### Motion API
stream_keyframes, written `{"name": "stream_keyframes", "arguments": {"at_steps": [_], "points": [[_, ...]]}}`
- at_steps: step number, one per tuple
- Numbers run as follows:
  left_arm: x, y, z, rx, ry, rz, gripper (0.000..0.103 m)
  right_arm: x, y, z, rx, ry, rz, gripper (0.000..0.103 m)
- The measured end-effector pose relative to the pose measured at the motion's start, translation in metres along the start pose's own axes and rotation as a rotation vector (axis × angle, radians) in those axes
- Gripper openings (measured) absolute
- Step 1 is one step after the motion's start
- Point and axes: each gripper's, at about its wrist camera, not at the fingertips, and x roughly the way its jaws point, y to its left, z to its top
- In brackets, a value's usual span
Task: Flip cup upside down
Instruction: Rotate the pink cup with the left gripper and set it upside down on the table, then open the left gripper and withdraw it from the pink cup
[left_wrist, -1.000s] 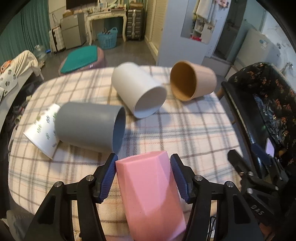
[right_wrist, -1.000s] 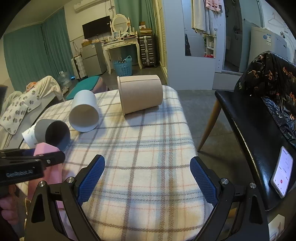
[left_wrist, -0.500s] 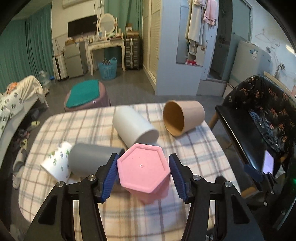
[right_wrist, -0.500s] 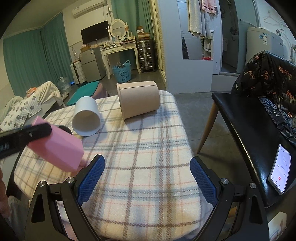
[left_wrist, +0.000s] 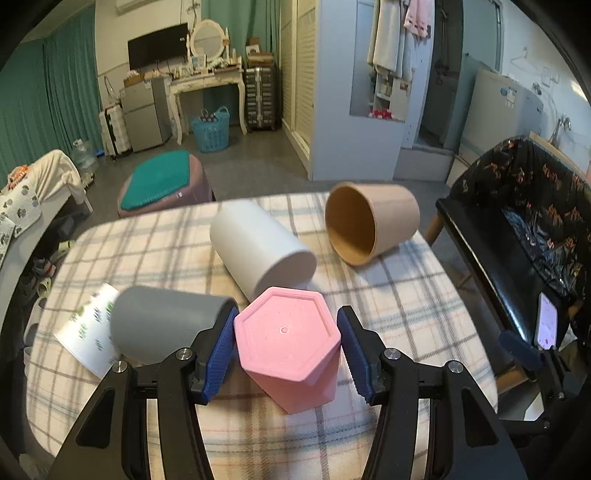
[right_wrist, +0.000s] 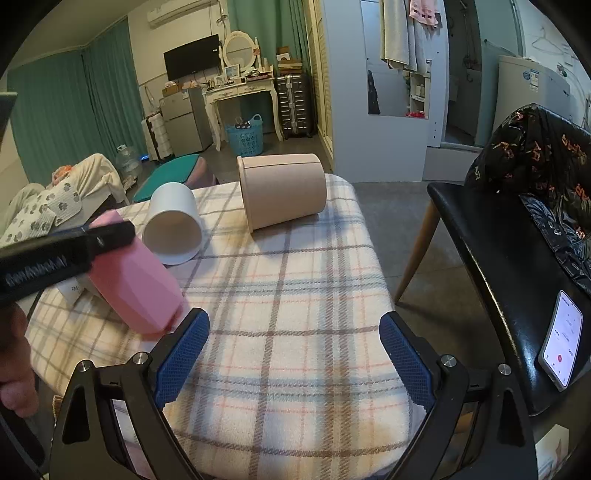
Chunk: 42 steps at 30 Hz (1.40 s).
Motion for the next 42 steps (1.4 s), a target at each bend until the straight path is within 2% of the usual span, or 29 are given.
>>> {"name": "stream_keyframes", "arguments": {"at_steps": [6, 8, 12, 13, 18, 20, 27, 33, 34, 35, 37, 42], "points": [[0.0, -0.007, -0.003, 0.031, -0.013, -0.004, 0.059, -0.001, 0.001, 0.0, -0.002, 0.002, -0.009, 0.094], [-0.003, -0.006, -0.004, 0.025, -0.019, 0.004, 0.071, -0.004, 0.001, 0.0, -0.001, -0.003, -0.012, 0.094], [-0.016, -0.006, -0.002, 0.026, -0.048, 0.003, 0.074, -0.01, 0.002, -0.002, -0.005, -0.01, -0.016, 0.094], [-0.021, -0.006, -0.001, 0.029, -0.058, 0.01, 0.078, -0.013, 0.003, -0.002, -0.006, -0.013, -0.017, 0.094], [-0.055, 0.0, 0.002, 0.017, -0.144, 0.023, 0.079, -0.031, 0.007, -0.004, -0.014, -0.045, -0.011, 0.094], [-0.072, 0.003, -0.001, 0.001, -0.188, 0.019, 0.083, -0.042, 0.01, -0.006, -0.021, -0.068, -0.008, 0.094], [-0.132, 0.018, -0.034, -0.034, -0.391, 0.044, 0.089, -0.078, 0.023, -0.02, -0.055, -0.144, 0.01, 0.094], [-0.157, 0.038, -0.065, -0.094, -0.462, 0.02, 0.089, -0.104, 0.039, -0.037, -0.089, -0.21, 0.008, 0.094], [-0.16, 0.042, -0.072, -0.103, -0.478, 0.02, 0.089, -0.108, 0.041, -0.039, -0.089, -0.228, 0.003, 0.095], [-0.163, 0.044, -0.079, -0.102, -0.494, 0.022, 0.089, -0.112, 0.043, -0.043, -0.089, -0.249, -0.004, 0.101], [-0.167, 0.047, -0.091, -0.091, -0.518, 0.041, 0.095, -0.118, 0.046, -0.049, -0.091, -0.279, -0.005, 0.103], [-0.167, 0.056, -0.116, -0.088, -0.517, 0.073, 0.098, -0.125, 0.054, -0.06, -0.093, -0.309, 0.017, 0.103]]}}
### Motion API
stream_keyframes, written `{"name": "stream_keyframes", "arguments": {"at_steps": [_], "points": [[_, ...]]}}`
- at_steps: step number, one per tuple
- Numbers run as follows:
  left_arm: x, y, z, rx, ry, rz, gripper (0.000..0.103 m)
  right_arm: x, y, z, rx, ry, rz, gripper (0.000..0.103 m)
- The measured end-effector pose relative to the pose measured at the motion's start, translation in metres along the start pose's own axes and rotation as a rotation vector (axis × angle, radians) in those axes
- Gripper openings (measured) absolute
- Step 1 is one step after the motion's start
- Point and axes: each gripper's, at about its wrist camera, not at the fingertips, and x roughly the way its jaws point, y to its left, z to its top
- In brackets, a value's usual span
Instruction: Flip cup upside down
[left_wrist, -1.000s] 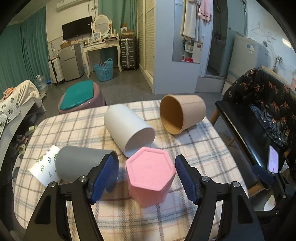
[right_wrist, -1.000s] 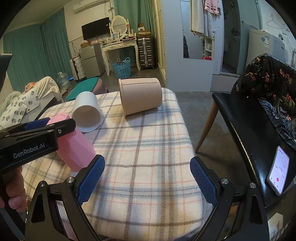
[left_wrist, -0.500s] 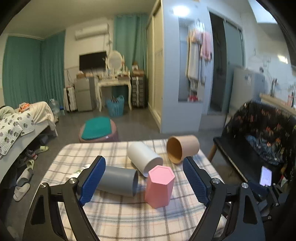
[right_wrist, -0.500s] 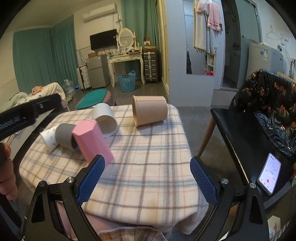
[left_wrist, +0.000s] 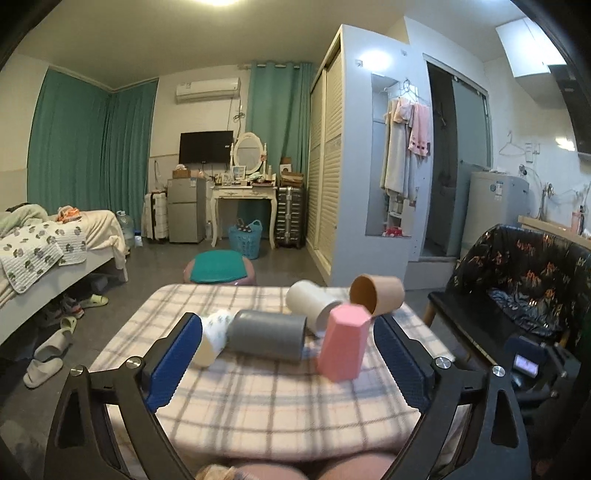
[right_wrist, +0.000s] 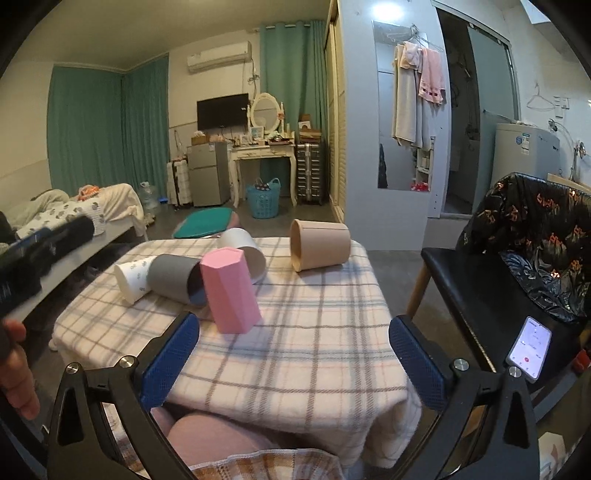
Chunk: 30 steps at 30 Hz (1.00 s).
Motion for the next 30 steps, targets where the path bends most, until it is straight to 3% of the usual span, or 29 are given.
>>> {"name": "stream_keyframes", "arguments": {"at_steps": [11, 17, 30], "points": [[-0.013, 0.023, -0.024, 0.011, 0.002, 0.077, 0.101, 0.001, 0.023, -0.015, -0.012, -0.027, 0.036, 0.103], [-0.016, 0.026, -0.029, -0.01, 0.023, 0.055, 0.101, 0.002, 0.025, -0.014, -0.014, -0.029, 0.032, 0.103], [-0.015, 0.028, -0.033, -0.016, 0.032, 0.085, 0.101, 0.0, 0.025, -0.012, -0.015, -0.029, 0.034, 0.103]]}}
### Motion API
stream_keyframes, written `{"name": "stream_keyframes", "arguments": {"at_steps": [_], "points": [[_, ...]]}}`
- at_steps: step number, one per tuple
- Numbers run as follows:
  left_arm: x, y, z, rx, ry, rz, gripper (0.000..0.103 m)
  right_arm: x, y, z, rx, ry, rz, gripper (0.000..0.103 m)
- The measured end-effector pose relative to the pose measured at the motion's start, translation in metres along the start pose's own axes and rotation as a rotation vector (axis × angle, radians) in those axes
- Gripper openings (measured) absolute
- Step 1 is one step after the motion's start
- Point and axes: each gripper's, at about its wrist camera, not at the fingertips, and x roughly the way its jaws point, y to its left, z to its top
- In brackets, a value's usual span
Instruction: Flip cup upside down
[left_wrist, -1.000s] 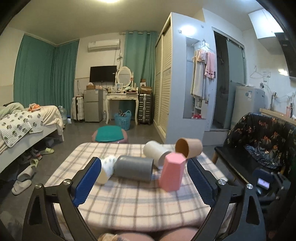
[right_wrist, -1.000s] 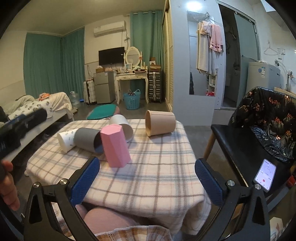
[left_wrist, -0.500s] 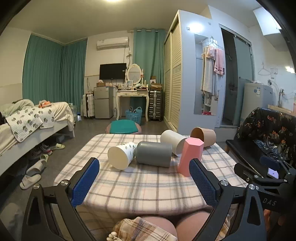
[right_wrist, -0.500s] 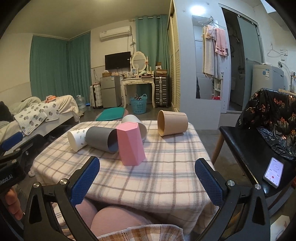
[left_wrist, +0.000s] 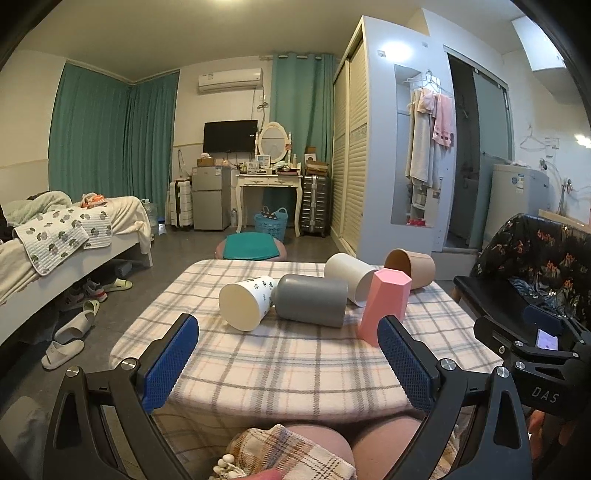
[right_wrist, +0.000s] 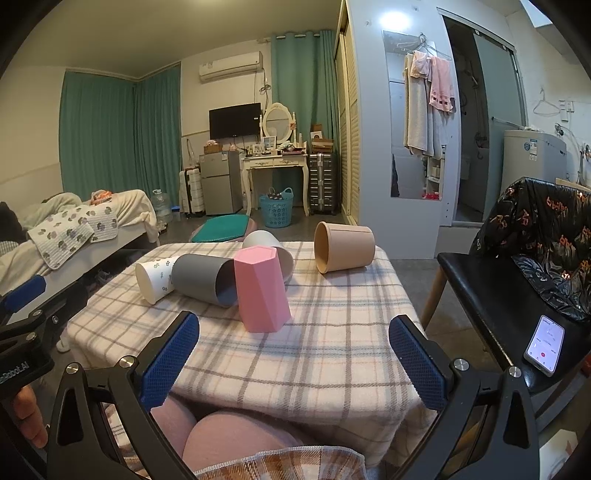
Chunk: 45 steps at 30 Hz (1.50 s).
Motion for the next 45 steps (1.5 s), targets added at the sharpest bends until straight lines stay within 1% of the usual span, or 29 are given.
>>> {"name": "stream_keyframes", "arguments": {"at_steps": [45], "points": [[0.005, 0.001, -0.012, -0.004, 0.019, 0.007, 0.101, 0.011, 0.005, -0.014, 0.0, 0.051, 0.021, 0.103]]}}
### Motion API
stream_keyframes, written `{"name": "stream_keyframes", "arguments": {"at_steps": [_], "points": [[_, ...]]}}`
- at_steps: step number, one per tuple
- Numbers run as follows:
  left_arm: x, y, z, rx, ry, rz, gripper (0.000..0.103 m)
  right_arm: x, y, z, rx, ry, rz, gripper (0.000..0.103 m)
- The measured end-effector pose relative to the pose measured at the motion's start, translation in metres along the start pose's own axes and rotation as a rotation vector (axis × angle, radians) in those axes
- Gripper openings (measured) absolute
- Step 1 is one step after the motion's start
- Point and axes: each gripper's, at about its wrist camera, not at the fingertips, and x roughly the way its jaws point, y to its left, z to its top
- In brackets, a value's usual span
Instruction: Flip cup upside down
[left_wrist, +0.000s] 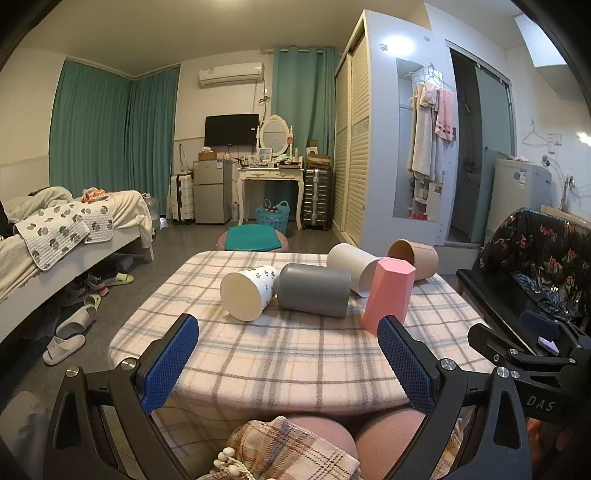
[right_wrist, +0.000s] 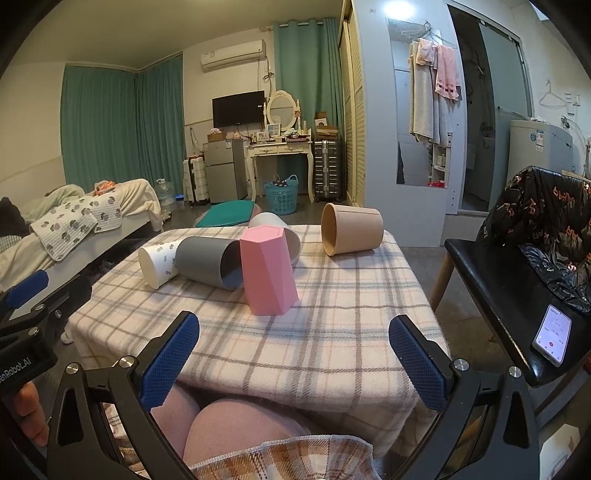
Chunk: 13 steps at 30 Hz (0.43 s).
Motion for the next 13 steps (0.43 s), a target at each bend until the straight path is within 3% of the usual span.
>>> {"name": "stream_keyframes", "arguments": {"at_steps": [13], "points": [[0.0006, 0.0018, -0.0018, -0.005, 0.0, 0.004, 0.101, 0.002, 0.0023, -0.0015, -0.001, 0.015, 0.004, 0.103]]}}
